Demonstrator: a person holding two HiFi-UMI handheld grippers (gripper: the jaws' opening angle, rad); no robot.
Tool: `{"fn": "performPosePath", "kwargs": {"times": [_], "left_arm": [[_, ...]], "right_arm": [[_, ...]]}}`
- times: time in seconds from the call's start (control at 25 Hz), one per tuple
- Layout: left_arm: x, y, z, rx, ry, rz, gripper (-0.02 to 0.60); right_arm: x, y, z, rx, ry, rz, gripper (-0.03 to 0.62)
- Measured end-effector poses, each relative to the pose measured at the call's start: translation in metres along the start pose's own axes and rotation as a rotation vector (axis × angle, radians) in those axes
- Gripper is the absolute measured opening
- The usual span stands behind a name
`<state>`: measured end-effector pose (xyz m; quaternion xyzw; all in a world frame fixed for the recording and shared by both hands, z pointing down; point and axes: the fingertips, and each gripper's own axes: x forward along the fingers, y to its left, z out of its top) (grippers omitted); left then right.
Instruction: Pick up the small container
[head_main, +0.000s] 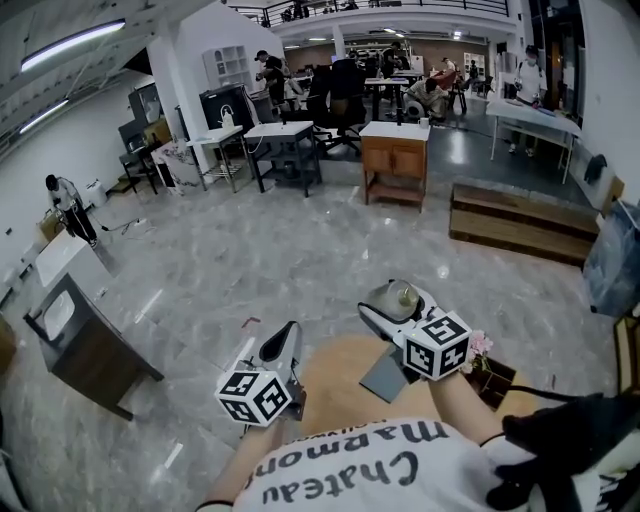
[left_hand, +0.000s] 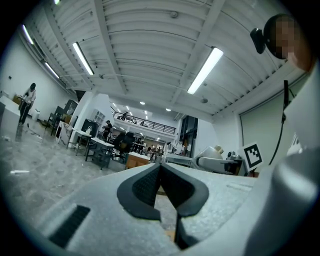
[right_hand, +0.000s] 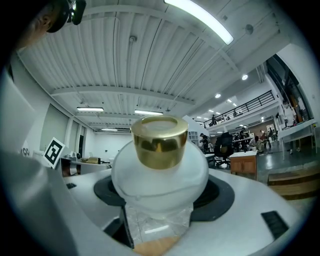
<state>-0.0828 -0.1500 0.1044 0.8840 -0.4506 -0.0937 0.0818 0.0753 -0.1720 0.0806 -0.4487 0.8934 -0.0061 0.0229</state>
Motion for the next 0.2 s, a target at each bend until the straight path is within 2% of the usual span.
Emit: {"fn": "performPosePath", "kwargs": {"times": [0.2], "left_arm": [[-0.0003,-0.0047,0.0072,0.014,-0.015,-0.002,0.015]], "right_arm": [[-0.0020,-0.0034,0.0044,0.006,-0.009,-0.007,0.328]]}}
